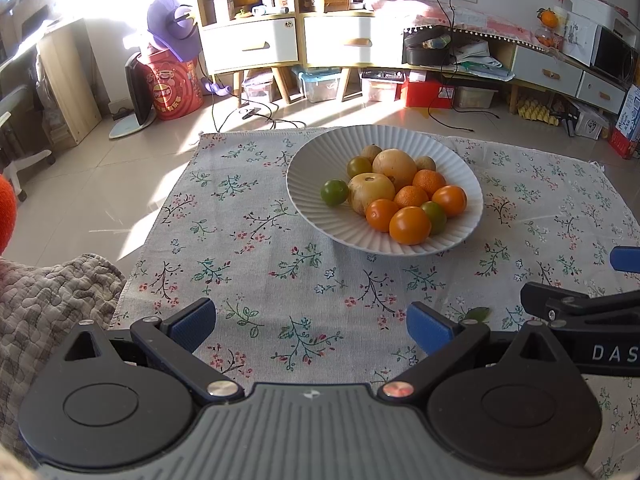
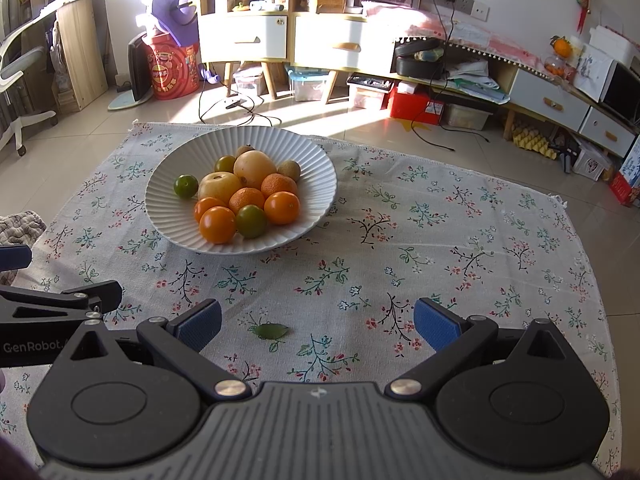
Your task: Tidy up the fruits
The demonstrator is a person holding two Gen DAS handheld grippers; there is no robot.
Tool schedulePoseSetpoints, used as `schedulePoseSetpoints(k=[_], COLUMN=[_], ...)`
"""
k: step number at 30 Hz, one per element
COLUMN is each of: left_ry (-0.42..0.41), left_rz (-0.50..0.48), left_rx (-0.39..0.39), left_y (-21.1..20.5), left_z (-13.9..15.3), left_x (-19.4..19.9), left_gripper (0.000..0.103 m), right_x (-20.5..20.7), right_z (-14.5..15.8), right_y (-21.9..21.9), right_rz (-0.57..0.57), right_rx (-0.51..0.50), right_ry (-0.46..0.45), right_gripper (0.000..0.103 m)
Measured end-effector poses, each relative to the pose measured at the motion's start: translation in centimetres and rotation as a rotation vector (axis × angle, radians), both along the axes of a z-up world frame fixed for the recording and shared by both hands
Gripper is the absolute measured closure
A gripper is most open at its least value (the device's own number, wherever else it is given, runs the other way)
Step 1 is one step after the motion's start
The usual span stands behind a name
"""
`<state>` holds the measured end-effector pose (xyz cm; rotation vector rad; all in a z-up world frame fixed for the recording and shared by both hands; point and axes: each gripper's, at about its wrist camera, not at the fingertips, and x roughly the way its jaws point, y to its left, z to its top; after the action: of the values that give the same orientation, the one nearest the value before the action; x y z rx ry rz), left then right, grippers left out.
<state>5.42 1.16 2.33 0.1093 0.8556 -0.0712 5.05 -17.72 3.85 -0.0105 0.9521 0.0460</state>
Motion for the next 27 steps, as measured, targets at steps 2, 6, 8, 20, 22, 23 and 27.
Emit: schedulePoseSetpoints(k=[2, 6, 8, 20, 22, 23, 27], left_ry=[0.002, 0.002, 0.002, 0.003, 0.003, 0.003, 0.003], left_rz=[0.000, 0.000, 0.000, -0.001, -0.001, -0.001, -0.001], left_rx=[0.000, -0.001, -0.001, -0.002, -0.003, -0.003, -0.003], left_y=[0.05, 0.03, 0.01, -0.17, -0.18, -0.19, -0.18], left_z=[-0.02, 0.00, 0.01, 0.10, 0.13, 0.13, 0.15], left_x=[-0.05, -0.02, 0.00, -0.05, -0.03, -0.08, -0.06], left_gripper=[0.001, 0.001, 0.001, 0.001, 0.001, 0.001, 0.001], right_x=[-0.04, 0.01, 0.01, -0.05, -0.06, -0.07, -0.11], right_z=[-0.01, 0.01, 0.01, -0.13, -0.13, -0.13, -0.13], right_y=[0.02, 0.00, 0.00, -0.04, -0.05, -0.05, -0.05], right_rz=[0.001, 0.000, 0.000, 0.001, 0.002, 0.002, 0.001], right_rx=[0.000, 0.000, 0.000, 0.000, 0.000, 0.000, 0.000], right_ry=[0.000, 0.000, 0.000, 0.000, 0.000, 0.000, 0.001], right_gripper=[0.001, 0.001, 0.001, 0.001, 0.001, 0.001, 0.001])
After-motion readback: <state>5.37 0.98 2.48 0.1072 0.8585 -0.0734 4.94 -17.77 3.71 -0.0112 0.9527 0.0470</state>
